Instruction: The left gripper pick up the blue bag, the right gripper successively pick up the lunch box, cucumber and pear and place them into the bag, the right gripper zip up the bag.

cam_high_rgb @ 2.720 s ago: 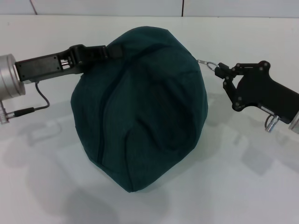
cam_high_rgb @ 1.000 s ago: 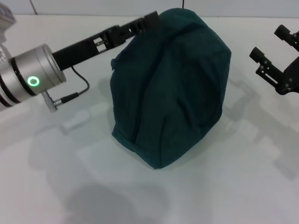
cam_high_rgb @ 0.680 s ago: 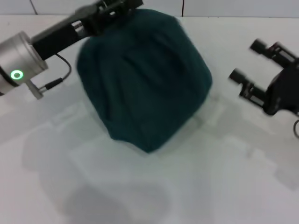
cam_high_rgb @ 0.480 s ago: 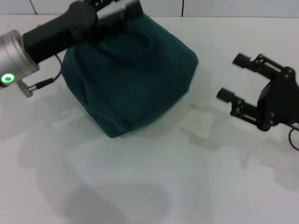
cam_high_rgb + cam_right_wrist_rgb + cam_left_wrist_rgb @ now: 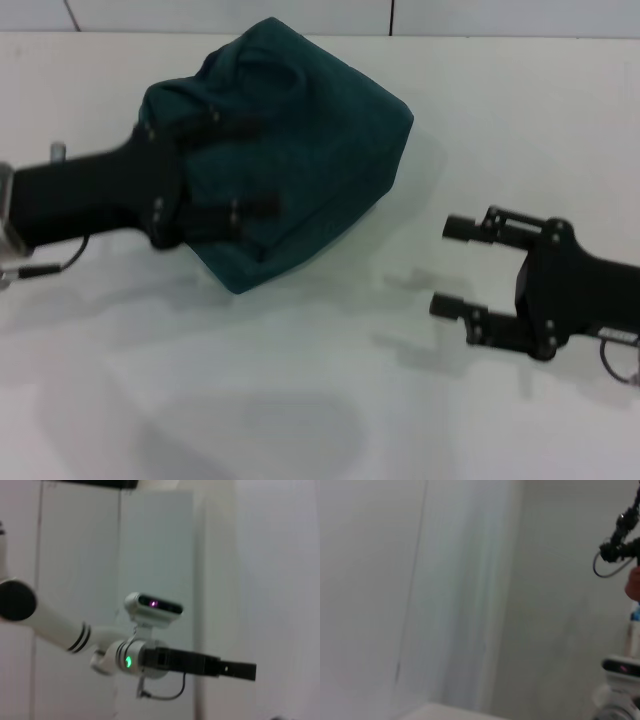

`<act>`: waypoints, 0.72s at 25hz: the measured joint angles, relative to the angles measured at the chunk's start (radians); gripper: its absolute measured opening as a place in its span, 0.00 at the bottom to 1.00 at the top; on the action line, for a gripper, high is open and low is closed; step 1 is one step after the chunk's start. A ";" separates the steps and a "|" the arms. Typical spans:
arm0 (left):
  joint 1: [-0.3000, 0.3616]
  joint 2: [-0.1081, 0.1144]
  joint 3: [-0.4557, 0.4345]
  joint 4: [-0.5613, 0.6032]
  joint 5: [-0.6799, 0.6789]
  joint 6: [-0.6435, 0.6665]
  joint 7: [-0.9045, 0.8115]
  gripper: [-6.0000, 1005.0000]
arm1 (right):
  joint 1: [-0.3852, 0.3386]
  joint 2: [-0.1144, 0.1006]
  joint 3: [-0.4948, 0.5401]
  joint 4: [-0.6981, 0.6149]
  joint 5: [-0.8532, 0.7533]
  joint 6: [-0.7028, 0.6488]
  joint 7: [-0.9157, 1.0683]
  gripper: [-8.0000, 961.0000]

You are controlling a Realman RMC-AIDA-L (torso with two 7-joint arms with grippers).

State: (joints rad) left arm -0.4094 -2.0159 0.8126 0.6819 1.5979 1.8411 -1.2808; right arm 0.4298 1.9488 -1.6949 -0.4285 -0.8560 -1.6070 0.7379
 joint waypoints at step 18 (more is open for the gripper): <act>0.059 -0.033 0.018 0.015 0.199 0.057 0.053 0.89 | -0.010 0.002 0.001 0.013 -0.121 0.015 0.017 0.71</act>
State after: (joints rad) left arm -0.3505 -2.0492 0.8302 0.6964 1.7966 1.8982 -1.2283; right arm 0.4202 1.9513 -1.6939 -0.4157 -0.9775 -1.5921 0.7549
